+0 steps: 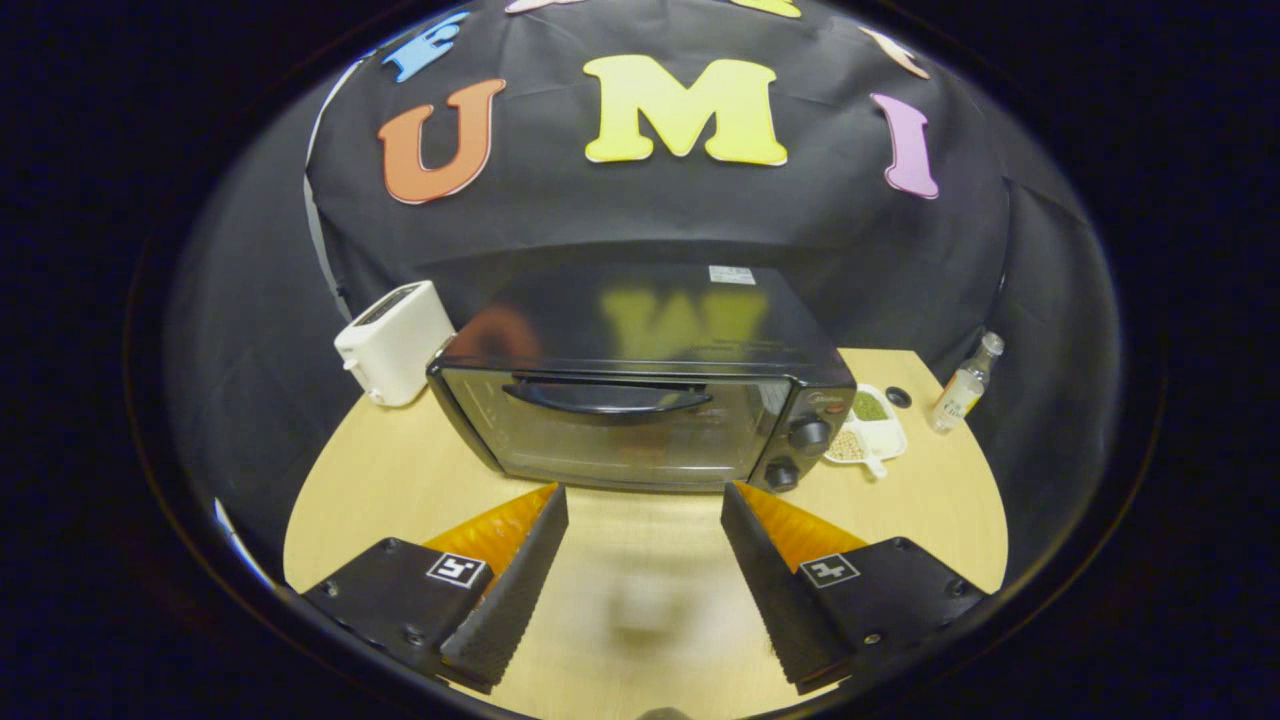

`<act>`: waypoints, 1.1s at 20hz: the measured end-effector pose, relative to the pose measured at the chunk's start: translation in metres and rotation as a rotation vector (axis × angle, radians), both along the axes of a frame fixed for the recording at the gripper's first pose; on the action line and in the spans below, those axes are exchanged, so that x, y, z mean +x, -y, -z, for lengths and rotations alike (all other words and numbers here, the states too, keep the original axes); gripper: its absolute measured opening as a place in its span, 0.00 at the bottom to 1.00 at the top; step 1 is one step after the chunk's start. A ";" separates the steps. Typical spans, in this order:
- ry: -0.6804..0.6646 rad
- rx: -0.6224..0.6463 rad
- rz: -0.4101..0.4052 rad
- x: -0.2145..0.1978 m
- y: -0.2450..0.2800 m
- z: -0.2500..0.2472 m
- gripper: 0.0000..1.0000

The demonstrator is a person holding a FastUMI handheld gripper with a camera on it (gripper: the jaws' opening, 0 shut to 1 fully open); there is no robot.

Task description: Open the toaster oven, put the food inside, and close the toaster oven door.

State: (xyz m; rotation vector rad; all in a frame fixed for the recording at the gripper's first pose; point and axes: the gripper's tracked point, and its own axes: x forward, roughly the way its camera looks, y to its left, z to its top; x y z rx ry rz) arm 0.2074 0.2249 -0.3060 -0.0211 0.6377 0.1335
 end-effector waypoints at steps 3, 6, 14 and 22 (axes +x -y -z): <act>0.067 -0.001 0.010 -0.018 0.018 -0.035 0.99; 0.156 -0.016 0.031 -0.034 0.046 -0.086 0.99; 0.440 -0.018 0.171 -0.094 0.159 -0.235 0.99; 0.687 -0.043 0.221 -0.162 0.235 -0.337 0.98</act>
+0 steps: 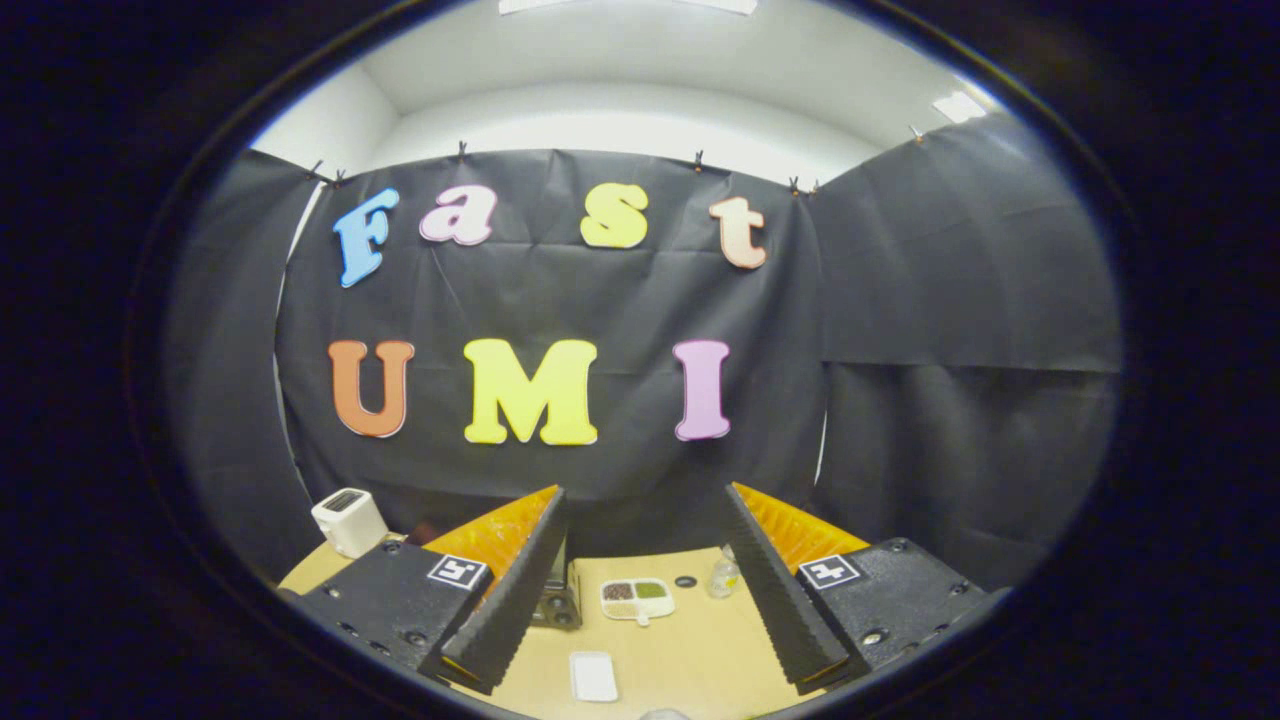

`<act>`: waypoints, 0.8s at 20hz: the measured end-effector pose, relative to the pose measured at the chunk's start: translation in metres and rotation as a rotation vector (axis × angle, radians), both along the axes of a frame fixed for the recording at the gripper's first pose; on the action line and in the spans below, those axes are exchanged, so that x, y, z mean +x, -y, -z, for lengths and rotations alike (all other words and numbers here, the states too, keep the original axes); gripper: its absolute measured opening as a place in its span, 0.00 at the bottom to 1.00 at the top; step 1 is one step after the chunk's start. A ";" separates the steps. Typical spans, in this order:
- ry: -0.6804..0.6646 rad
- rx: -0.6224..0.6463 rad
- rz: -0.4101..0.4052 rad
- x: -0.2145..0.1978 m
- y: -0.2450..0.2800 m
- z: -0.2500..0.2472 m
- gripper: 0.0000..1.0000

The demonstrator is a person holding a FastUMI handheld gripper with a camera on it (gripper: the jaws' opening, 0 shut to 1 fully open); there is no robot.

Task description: Open the toaster oven, put the food inside, and close the toaster oven door.

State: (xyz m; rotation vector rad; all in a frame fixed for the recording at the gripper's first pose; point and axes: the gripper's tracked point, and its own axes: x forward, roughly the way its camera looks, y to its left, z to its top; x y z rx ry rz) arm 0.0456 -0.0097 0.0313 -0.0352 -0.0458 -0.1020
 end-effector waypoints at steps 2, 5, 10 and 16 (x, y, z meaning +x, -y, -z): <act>0.021 -0.028 -0.011 -0.008 0.007 -0.007 0.98; 0.009 -0.018 -0.059 -0.013 0.006 -0.001 0.98; -0.019 0.034 -0.097 -0.011 0.017 0.012 0.98; -0.030 0.030 -0.114 -0.014 0.022 0.014 0.98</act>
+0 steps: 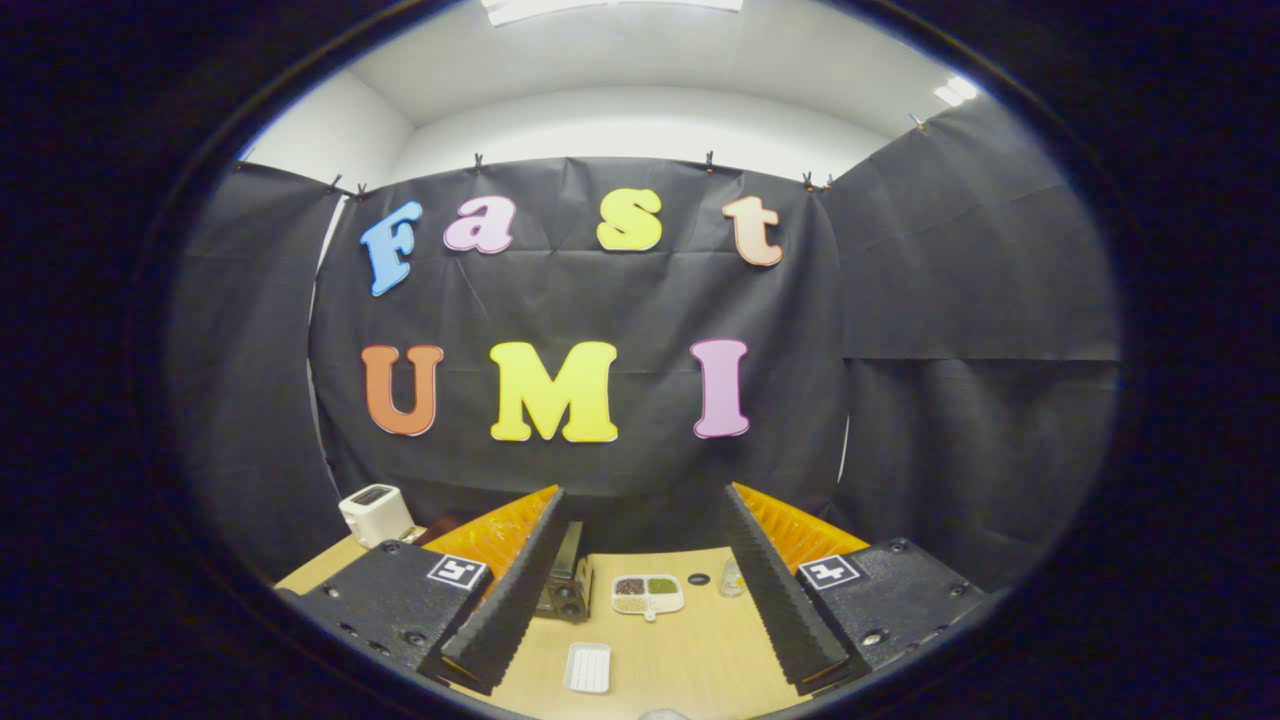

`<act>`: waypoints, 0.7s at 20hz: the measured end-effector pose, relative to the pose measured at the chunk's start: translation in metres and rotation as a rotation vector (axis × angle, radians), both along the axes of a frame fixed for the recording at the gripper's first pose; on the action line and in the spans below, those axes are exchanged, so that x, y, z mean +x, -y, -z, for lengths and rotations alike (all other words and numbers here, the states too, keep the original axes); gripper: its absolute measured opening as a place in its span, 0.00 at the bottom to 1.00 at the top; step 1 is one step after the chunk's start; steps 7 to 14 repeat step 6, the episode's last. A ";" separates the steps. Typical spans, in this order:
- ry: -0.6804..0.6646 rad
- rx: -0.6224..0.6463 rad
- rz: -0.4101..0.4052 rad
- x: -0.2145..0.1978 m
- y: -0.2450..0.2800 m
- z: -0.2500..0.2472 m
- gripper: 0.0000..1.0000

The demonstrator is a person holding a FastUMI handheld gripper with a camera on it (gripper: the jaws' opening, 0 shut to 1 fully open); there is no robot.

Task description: Open the toaster oven, put the food inside, and close the toaster oven door.

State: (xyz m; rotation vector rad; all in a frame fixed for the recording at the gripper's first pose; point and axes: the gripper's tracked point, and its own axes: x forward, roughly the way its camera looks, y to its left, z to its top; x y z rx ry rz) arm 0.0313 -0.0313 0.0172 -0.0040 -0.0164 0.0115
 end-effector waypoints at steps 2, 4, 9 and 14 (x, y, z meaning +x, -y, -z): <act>0.001 -0.011 -0.009 -0.003 -0.001 -0.001 0.98; -0.003 -0.023 -0.010 -0.004 0.000 -0.001 0.98; -0.007 -0.026 -0.011 -0.005 0.001 -0.001 0.98; -0.007 -0.026 -0.011 -0.005 0.001 -0.001 0.98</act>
